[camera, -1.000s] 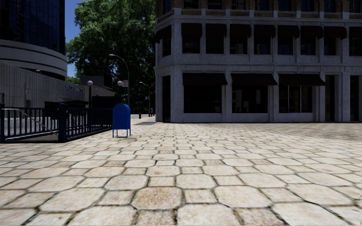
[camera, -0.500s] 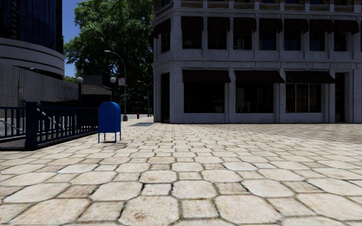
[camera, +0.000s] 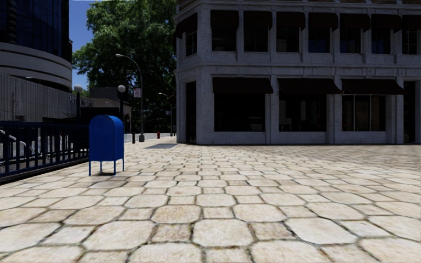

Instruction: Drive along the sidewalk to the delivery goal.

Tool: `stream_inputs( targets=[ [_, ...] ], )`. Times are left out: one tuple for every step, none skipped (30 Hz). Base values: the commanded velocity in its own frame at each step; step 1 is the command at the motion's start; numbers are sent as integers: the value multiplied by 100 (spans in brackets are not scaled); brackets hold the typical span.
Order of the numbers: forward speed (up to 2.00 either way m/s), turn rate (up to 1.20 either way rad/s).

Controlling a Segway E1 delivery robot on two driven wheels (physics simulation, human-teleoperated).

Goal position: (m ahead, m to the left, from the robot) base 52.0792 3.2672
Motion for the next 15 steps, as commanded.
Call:
stream_inputs(
  targets=[
    [200,0],
    [200,0],
    [200,0],
    [200,0],
    [200,0],
    [200,0],
    [200,0],
    [200,0],
    [200,0],
    [200,0],
    [200,0],
    [200,0],
    [200,0],
    [200,0],
    [200,0]
  ],
)
